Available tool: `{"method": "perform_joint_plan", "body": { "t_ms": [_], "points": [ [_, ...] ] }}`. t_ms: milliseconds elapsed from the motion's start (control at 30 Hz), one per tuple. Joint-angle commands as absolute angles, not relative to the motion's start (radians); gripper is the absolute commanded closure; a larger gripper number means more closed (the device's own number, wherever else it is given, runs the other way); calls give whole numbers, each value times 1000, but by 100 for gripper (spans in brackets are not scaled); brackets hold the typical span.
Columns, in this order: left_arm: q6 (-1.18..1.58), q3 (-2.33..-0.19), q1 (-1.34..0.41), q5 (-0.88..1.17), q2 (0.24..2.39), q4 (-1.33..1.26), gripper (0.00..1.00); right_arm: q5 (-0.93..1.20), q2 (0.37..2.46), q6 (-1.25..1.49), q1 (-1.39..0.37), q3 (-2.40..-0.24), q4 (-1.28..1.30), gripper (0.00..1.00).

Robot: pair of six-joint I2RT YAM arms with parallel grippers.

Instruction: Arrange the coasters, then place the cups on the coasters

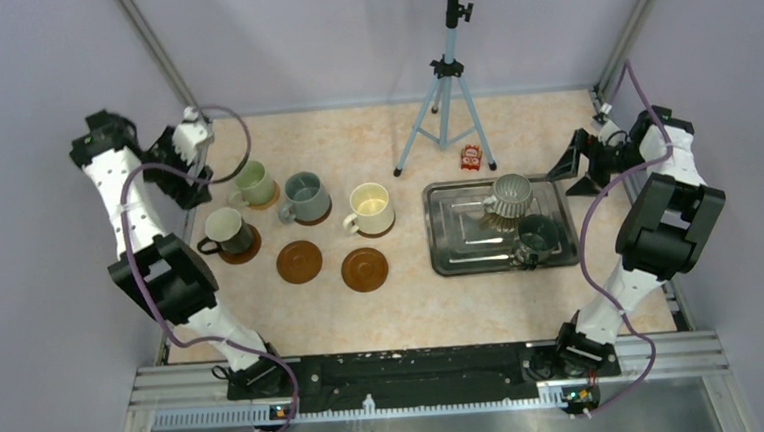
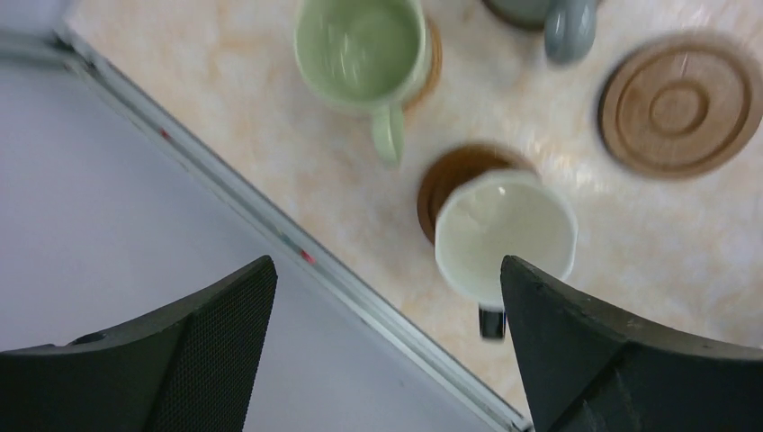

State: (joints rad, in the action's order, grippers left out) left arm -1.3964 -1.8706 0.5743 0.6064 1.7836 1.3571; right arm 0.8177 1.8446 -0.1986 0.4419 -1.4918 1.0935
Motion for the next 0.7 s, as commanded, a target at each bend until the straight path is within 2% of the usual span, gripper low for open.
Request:
{"method": "perform_joint_plan", "body": {
  "t_ms": [0, 233, 400, 500, 667],
  "points": [
    [-1077, -2036, 382, 605, 1792, 1318, 1, 855, 1858, -199, 451, -1564, 1091, 11],
    [-750, -2148, 21, 514, 1810, 1151, 1, 828, 1843, -206, 452, -1574, 1088, 11],
    [-580, -2089, -245, 510, 1827, 999, 1, 805, 1831, -207, 450, -1571, 1082, 11],
    [-488, -2015, -419, 391, 1849, 870, 1, 800, 1824, -189, 450, -1569, 1069, 11],
    [-407, -2019, -610, 356, 1960, 781, 1, 762, 1811, -163, 450, -1556, 1035, 11]
  ]
}}
